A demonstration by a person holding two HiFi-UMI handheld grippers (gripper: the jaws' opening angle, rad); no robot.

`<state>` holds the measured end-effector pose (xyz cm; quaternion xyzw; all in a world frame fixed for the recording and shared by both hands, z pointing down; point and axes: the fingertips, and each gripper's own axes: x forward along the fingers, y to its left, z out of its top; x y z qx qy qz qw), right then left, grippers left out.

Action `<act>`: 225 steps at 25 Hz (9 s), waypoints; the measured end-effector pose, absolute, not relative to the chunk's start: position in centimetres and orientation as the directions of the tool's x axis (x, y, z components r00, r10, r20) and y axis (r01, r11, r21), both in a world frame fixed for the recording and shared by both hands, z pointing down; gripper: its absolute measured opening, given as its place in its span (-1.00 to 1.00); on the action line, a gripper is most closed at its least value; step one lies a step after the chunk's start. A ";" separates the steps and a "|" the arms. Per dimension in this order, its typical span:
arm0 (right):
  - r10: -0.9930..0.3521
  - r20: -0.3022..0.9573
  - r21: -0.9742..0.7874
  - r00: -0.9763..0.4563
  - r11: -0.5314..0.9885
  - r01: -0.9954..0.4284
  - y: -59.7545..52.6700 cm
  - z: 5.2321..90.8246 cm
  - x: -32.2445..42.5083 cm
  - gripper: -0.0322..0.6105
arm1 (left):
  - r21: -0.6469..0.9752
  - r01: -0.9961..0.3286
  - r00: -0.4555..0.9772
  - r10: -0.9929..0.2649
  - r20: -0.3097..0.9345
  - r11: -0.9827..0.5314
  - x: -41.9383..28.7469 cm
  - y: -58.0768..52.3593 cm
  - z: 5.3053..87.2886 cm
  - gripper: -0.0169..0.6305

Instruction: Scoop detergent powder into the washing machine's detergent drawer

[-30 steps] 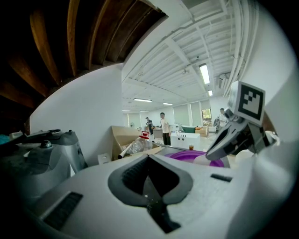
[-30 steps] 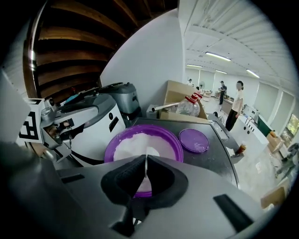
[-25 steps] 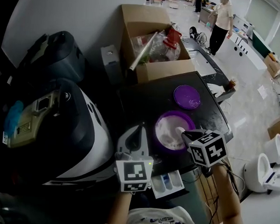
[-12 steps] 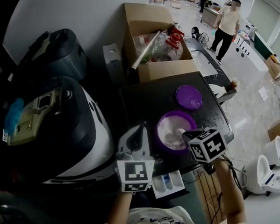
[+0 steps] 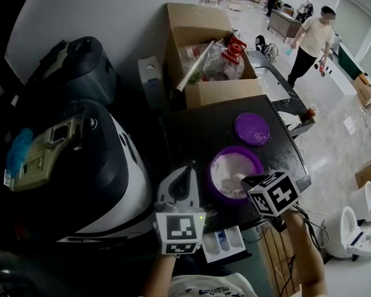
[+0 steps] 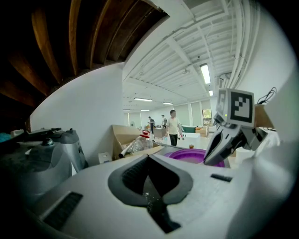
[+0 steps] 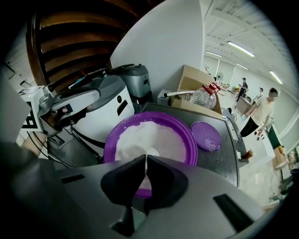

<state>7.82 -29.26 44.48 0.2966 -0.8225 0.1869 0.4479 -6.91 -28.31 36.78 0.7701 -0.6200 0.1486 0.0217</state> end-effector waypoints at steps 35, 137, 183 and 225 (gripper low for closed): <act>-0.172 0.772 -0.327 -0.611 0.718 -0.614 -26.3 43.7 4.4 -0.83 | -0.143 -0.969 0.160 -0.954 0.255 -0.200 -8.4 -27.1 36.8 -0.94; -0.572 -0.126 -0.987 -0.811 0.151 0.047 -16.3 38.0 10.6 -0.83 | -0.151 -0.952 0.221 -0.940 0.261 -0.266 -4.2 -17.6 37.6 -0.94; -0.574 -0.007 -0.997 -0.819 0.071 -0.042 -7.6 44.5 14.7 -0.83 | -0.150 -0.948 0.209 -0.906 0.369 -0.280 -0.4 -8.8 42.3 -0.94; -0.570 0.636 -0.494 -0.520 0.216 -0.842 -9.7 56.9 15.8 -0.83 | -0.087 -0.929 0.285 -0.845 0.452 -0.360 0.2 -11.4 47.5 -0.94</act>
